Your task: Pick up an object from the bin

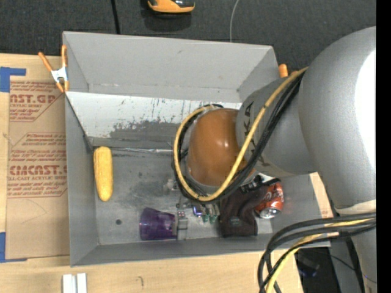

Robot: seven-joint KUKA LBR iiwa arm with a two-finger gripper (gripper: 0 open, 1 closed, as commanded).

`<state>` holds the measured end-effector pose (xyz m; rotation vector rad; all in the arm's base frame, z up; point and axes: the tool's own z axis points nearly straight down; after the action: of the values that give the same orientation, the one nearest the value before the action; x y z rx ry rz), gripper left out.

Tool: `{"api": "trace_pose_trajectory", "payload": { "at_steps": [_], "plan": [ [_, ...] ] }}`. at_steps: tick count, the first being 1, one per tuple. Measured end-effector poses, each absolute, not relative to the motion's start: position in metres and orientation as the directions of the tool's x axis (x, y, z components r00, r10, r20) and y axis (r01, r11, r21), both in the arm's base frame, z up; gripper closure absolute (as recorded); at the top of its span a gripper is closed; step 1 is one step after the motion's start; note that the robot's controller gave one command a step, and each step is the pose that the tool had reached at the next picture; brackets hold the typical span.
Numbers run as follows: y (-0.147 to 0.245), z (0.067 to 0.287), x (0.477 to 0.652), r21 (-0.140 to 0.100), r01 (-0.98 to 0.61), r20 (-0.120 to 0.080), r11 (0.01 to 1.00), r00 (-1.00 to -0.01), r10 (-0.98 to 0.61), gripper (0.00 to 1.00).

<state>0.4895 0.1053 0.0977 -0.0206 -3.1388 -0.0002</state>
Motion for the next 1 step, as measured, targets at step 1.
{"api": "trace_pose_trajectory", "payload": {
  "at_steps": [1],
  "plan": [
    [0.1125,0.0701,0.4800,0.001,-0.210,0.001,0.978,-0.978,-0.210,1.00]
  ]
}}
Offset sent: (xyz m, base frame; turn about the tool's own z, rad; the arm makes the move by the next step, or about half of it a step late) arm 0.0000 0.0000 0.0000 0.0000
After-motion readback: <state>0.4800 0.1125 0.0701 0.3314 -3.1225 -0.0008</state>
